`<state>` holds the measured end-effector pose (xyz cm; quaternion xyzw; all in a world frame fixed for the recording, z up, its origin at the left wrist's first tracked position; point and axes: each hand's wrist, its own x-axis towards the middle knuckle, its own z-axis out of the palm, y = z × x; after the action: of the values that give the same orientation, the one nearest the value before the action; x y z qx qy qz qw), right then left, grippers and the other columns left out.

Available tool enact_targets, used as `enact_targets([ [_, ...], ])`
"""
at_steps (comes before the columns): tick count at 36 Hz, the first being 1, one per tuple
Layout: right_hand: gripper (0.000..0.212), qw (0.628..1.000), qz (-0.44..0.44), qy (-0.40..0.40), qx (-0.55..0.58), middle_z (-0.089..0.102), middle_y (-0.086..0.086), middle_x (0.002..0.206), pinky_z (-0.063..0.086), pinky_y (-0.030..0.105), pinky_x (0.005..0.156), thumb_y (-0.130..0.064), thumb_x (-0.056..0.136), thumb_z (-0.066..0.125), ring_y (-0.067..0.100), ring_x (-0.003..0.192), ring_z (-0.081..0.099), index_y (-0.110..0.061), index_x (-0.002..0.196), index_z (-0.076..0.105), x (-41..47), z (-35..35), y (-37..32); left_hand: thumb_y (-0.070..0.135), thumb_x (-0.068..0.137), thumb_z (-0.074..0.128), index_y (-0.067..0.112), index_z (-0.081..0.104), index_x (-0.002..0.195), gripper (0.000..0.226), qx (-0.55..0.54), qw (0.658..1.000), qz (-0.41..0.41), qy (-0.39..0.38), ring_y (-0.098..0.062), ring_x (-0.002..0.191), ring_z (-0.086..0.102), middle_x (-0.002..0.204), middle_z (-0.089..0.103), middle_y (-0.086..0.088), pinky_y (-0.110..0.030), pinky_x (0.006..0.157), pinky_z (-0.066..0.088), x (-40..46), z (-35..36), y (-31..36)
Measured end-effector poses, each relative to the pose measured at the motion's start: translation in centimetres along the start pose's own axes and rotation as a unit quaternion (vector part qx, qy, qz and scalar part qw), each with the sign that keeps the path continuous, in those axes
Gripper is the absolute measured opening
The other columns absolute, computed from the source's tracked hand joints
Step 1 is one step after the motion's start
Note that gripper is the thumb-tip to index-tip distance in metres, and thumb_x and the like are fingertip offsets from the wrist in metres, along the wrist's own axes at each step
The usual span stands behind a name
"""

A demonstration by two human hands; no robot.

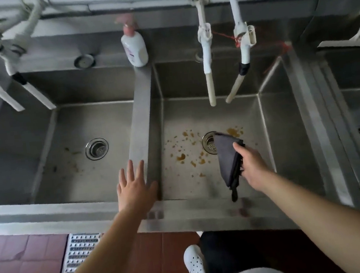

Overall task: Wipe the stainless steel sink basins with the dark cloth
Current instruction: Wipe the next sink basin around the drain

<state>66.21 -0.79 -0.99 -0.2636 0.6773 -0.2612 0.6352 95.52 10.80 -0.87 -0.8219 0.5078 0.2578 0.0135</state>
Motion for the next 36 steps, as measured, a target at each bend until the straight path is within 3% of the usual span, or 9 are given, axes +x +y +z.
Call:
enact_targets([
  [6,0.053,0.995,0.077,0.045,-0.043,0.058,0.004,0.122,0.047,0.041,0.095,-0.049,0.096,0.056,0.031,0.118,0.056,-0.012,0.135,0.055,10.3,6.2,-0.2,0.06,0.098,0.034,0.039,-0.021,0.153,0.081,0.089,0.995,0.036,0.018,-0.028,0.147,-0.03,0.161,-0.032,-0.001,-0.045,0.122,-0.011,4.1,0.1,-0.6],
  [8,0.048,0.989,0.009,0.09,-0.118,0.06,0.006,0.115,0.043,0.035,0.085,-0.045,0.098,0.053,0.031,0.116,0.057,-0.008,0.129,0.06,13.5,8.5,-0.6,0.059,0.096,0.037,0.037,-0.019,0.154,0.083,0.107,0.992,0.051,0.042,-0.028,0.149,-0.027,0.162,-0.028,-0.002,-0.044,0.121,-0.013,5.9,0.1,-0.3],
  [11,0.044,0.951,-0.112,0.098,-0.269,0.066,0.014,0.122,0.044,0.035,0.088,-0.043,0.101,0.046,0.036,0.114,0.06,-0.011,0.125,0.062,17.5,11.7,-1.1,0.051,0.091,0.046,0.031,-0.009,0.158,0.088,0.098,0.991,0.063,0.063,-0.029,0.152,-0.017,0.167,-0.013,-0.005,-0.043,0.122,-0.01,8.2,0.4,0.4],
  [15,0.037,0.825,-0.27,0.064,-0.492,0.065,0.011,0.125,0.042,0.045,0.1,-0.034,0.098,0.05,0.037,0.118,0.056,-0.024,0.133,0.057,22.6,15.0,-1.0,0.052,0.089,0.046,0.023,-0.001,0.16,0.09,0.098,0.989,0.079,0.072,-0.028,0.153,-0.01,0.168,-0.003,-0.004,-0.047,0.124,-0.005,9.5,1.2,0.7],
  [18,0.055,0.698,-0.203,-0.068,-0.683,0.03,0.011,0.16,0.009,0.058,0.116,-0.047,0.102,0.032,0.036,0.148,0.015,-0.024,0.152,0.032,25.7,17.0,0.9,0.047,0.09,0.049,0.017,0.013,0.16,0.084,0.086,0.985,0.103,0.108,-0.025,0.154,0.0,0.167,0.009,-0.005,-0.051,0.124,0.005,9.4,1.6,0.5],
  [20,0.063,0.651,-0.191,-0.112,-0.726,0.006,0.007,0.166,-0.003,0.058,0.117,-0.056,0.101,0.023,0.032,0.152,-0.004,-0.029,0.158,0.012,26.9,17.5,2.7,0.043,0.09,0.049,0.014,0.022,0.158,0.079,0.067,0.981,0.126,0.13,-0.026,0.154,0.008,0.166,0.017,-0.005,-0.054,0.122,0.014,9.3,1.6,0.3],
  [24,0.064,0.66,-0.208,-0.101,-0.715,-0.01,0.002,0.166,-0.006,0.057,0.119,-0.057,0.101,0.021,0.027,0.152,-0.013,-0.038,0.156,-0.006,28.5,17.7,3.5,0.038,0.09,0.049,0.013,0.027,0.157,0.075,0.042,0.978,0.14,0.145,-0.028,0.153,0.016,0.164,0.022,-0.006,-0.058,0.118,0.023,9.6,1.5,0.3],
  [32,0.063,0.66,-0.23,-0.039,-0.714,-0.004,0.002,0.167,-0.006,0.068,0.115,-0.058,0.1,0.025,0.033,0.151,-0.014,-0.041,0.156,0.003,35.6,24.0,-4.5,0.037,0.092,0.044,0.017,0.03,0.156,0.069,0.038,0.975,0.14,0.168,-0.028,0.151,0.023,0.164,0.026,-0.003,-0.059,0.117,0.024,9.9,1.7,0.1],
  [36,0.067,0.694,-0.217,-0.042,-0.685,-0.007,0.001,0.167,-0.004,0.07,0.114,-0.06,0.098,0.033,0.035,0.15,-0.016,-0.044,0.156,0.003,36.4,25.5,-5.1,0.034,0.088,0.049,0.018,0.03,0.156,0.073,0.046,0.975,0.142,0.166,-0.028,0.151,0.024,0.164,0.026,-0.003,-0.059,0.117,0.025,10.1,1.9,-0.1],
])
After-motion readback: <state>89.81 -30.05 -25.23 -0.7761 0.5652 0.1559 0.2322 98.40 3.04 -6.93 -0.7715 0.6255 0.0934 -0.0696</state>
